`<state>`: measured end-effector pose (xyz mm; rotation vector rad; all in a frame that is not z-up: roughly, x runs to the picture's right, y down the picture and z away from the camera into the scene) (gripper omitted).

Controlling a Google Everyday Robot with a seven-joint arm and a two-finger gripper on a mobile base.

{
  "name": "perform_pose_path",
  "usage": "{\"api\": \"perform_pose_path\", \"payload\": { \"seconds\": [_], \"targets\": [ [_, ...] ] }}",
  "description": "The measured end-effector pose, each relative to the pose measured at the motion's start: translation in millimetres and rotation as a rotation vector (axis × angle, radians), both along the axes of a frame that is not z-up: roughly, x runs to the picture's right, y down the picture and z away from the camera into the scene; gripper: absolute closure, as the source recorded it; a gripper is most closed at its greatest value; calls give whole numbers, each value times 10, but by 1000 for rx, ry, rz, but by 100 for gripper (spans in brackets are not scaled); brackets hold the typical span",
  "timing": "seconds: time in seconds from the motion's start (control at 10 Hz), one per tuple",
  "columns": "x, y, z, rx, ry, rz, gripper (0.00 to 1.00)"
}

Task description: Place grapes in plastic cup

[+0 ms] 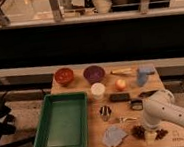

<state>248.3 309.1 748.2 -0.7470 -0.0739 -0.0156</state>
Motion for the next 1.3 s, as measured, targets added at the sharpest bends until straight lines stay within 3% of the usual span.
{"api": "perform_pose_path", "payload": {
  "seconds": [0.2,0.3,0.7,1.0,1.3],
  "targets": [
    [56,-7,-2,10,-6,6,21],
    [88,-10,-19,21,-15,6,27],
    [169,51,3,21,-33,-12,64],
    [180,157,152,-17,-49,-35,96],
    [197,165,105,-26,-47,-33,100]
  ]
}}
